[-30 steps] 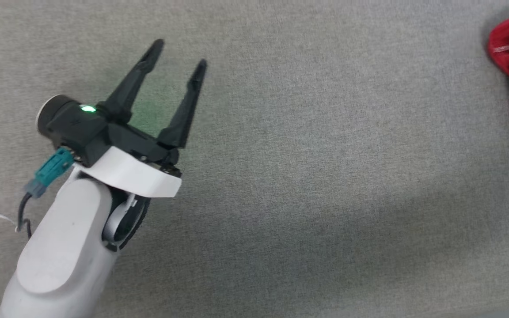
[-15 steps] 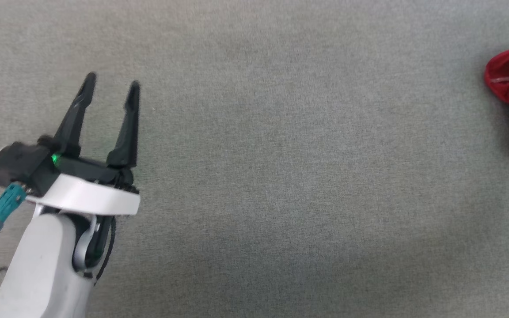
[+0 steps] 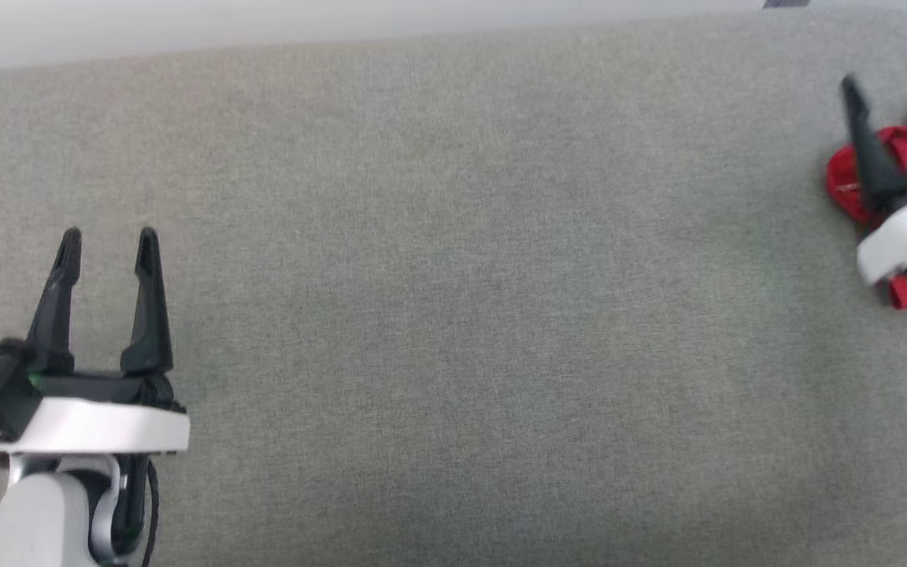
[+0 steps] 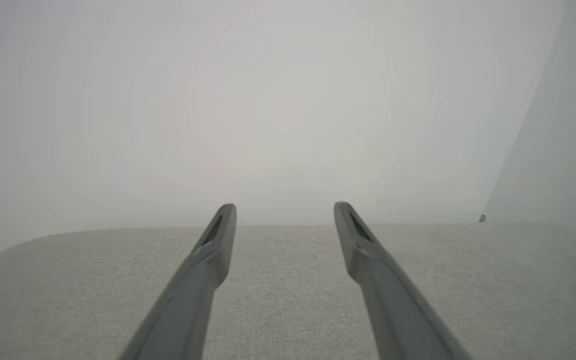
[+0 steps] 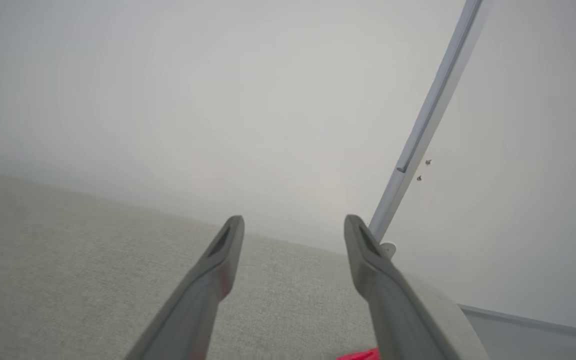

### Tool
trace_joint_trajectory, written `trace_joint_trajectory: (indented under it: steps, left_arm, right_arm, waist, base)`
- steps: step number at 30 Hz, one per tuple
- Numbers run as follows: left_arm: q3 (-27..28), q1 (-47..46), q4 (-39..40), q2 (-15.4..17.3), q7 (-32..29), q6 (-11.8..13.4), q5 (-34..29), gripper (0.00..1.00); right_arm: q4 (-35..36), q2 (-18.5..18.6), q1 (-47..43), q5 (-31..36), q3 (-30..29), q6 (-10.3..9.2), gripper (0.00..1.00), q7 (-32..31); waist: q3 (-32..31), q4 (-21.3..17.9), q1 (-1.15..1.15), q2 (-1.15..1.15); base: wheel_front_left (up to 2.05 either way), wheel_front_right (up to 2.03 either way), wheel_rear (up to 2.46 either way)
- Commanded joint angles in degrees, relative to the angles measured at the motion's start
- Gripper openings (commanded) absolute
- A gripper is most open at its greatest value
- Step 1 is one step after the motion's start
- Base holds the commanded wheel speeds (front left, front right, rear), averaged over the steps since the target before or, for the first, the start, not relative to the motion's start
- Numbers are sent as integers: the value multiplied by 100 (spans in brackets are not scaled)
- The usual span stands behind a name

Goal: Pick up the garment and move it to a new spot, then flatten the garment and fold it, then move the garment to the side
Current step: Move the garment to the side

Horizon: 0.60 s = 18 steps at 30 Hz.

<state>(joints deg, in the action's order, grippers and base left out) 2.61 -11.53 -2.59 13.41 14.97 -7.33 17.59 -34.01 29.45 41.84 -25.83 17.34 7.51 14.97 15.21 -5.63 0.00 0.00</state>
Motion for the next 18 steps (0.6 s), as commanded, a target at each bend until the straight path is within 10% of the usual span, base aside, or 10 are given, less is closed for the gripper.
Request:
trace_joint_trajectory:
  steps: [1, 18]
  left_arm:
    - [59, 126, 42, -36, 29, -18, -45, 100]
    - [568, 1332, 406, -241, 29, -18, -236, 100]
  right_arm:
    - [161, -96, -257, 81, -113, -4, 100, 25]
    - [1979, -864, -2480, 951, -1482, -4, 100, 26]
  waist:
    - [-108, -3, 0, 0]
    - [-745, 95, 0, 0]
  base:
    - [0, 0, 0]
    - [0, 0, 0]
